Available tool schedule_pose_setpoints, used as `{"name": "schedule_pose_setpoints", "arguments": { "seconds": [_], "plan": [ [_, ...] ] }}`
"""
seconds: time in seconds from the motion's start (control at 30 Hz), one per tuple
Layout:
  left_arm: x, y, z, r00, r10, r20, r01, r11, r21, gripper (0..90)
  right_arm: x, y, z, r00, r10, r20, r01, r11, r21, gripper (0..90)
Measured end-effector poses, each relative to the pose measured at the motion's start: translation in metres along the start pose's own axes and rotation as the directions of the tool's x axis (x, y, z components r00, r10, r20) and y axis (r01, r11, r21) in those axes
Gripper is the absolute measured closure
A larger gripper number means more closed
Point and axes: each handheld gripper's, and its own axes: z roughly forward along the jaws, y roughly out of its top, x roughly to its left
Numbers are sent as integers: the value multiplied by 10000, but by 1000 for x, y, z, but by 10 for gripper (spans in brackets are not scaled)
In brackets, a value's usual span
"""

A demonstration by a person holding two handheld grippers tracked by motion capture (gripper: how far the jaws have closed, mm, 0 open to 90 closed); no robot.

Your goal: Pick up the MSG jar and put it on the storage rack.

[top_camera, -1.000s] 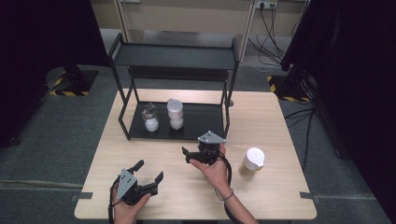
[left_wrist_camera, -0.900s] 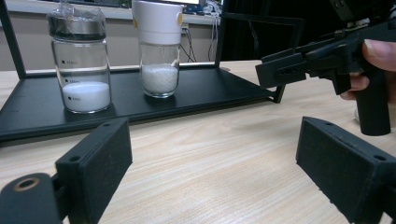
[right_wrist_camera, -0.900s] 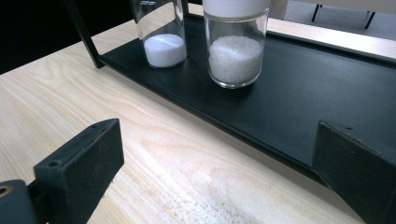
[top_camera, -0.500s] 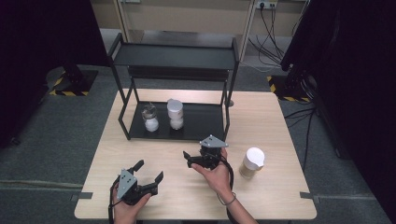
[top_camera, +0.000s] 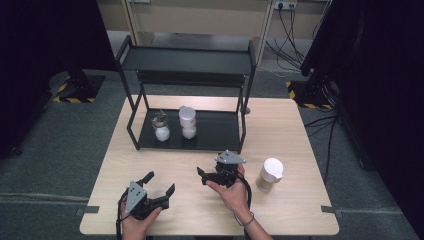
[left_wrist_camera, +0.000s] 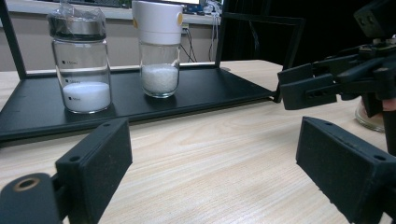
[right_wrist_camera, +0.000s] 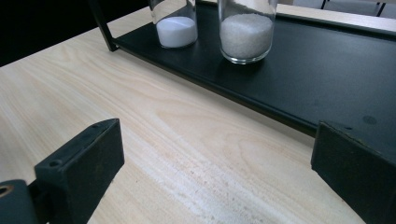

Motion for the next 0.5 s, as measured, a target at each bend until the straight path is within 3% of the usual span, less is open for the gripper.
{"name": "schedule_pose_setpoints", "arguments": {
  "seconds": [0.5],
  "plan": [
    [0, 0, 0, 10000, 27, -13, -27, 10000, 4, 103, 3, -14, -9, 9999, 86, -54, -86, 10000, -4, 30]
  ]
}}
